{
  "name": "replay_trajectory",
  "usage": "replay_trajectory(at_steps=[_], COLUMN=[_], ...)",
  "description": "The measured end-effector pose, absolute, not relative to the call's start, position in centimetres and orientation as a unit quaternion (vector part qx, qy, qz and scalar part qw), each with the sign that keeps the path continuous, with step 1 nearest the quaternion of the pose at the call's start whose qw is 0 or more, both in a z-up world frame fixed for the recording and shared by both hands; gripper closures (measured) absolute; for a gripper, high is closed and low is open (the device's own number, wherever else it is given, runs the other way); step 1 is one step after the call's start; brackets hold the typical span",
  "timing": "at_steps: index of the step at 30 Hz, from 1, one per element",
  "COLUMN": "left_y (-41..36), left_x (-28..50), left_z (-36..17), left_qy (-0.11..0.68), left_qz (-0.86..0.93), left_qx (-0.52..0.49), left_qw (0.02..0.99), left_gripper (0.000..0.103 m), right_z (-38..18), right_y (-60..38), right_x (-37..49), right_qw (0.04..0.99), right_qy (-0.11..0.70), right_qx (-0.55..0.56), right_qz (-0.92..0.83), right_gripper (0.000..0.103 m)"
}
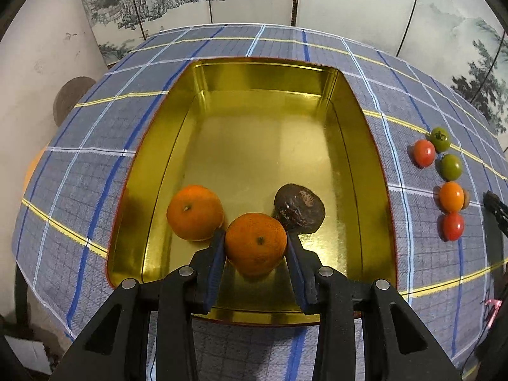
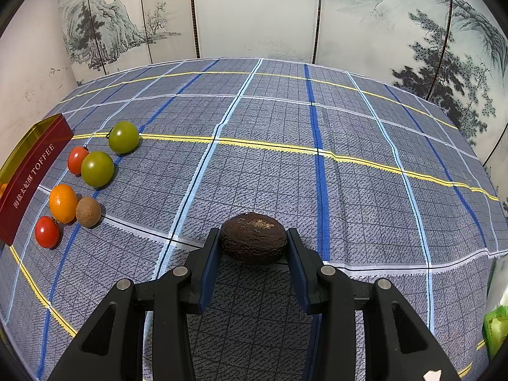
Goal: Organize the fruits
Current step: 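Lower the tangerine beside the first one and open the left gripper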
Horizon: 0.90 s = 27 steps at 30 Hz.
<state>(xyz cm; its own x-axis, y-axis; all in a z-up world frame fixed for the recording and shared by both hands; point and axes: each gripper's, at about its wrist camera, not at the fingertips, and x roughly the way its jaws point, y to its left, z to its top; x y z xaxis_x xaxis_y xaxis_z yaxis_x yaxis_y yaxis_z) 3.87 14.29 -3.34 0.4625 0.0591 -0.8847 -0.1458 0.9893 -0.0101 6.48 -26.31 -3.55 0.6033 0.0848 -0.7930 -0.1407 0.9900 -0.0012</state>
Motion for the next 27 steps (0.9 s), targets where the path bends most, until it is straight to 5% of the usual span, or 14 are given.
replay_trajectory(at_steps=[27], left_y=[13.98], left_x=[4.06], left_z=[-4.21], left_qy=[0.521], left_qz=[0.071], left_qx=[-0.015], left_qw=[0.850], left_gripper=[0.063], right_z=[-3.55], right_y=[-26.32], right_x=[6.47], right_qw=[0.895], right_qy=[0.441], right_qx=[-0.031], right_qz=[0.063], right_gripper=[0.065])
